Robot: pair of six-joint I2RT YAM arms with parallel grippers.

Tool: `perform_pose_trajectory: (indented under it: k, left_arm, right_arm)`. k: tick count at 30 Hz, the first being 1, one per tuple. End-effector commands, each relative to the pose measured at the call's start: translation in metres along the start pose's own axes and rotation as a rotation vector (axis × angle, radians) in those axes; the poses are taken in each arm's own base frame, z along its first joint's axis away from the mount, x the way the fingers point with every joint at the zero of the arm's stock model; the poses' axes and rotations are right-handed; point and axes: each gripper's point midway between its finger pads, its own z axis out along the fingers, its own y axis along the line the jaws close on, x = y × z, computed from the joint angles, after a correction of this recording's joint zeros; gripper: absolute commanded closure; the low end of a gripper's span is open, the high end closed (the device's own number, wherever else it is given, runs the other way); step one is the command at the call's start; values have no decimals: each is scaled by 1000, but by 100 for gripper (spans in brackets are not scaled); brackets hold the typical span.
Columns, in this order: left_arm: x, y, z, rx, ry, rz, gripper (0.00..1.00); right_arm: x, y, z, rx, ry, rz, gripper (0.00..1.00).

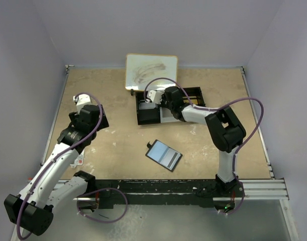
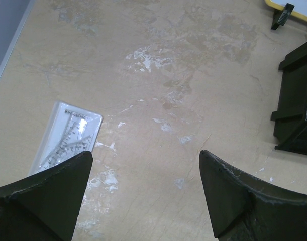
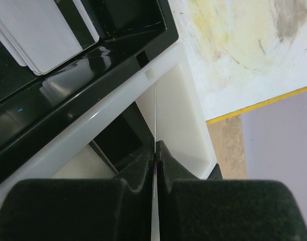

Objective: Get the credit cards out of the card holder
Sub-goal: Place the credit card in the storage box.

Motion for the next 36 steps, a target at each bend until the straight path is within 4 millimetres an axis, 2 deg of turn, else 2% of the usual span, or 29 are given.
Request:
perform_pose_trajectory:
  k: [1, 11, 23, 29, 31, 33, 36]
  left_arm:
    - [-13, -1, -2, -4, -42, -27, 16]
    - [-10, -4, 1, 4, -26, -13, 16]
    - [-7, -7, 3, 11, -13, -2, 17]
    - [-6, -8, 4, 17, -7, 3, 17]
    - [-6, -8, 4, 18, -7, 3, 18]
    - [-6, -8, 4, 19, -7, 2, 18]
    - [-6, -9, 4, 22, -7, 3, 18]
  right_arm:
    - [-5, -16, -4, 36, 11, -15, 96]
    - [-3, -2, 2, -28, 20, -43, 93]
    - [-6, -1, 3, -45, 15, -37, 90]
    - [-10, 6, -4, -94, -14, -41, 73]
    - [-11, 9, -6, -109, -24, -46, 71]
    - [-10, 9, -6, -110, -21, -49, 65]
    - [-12, 6, -6, -98, -22, -37, 64]
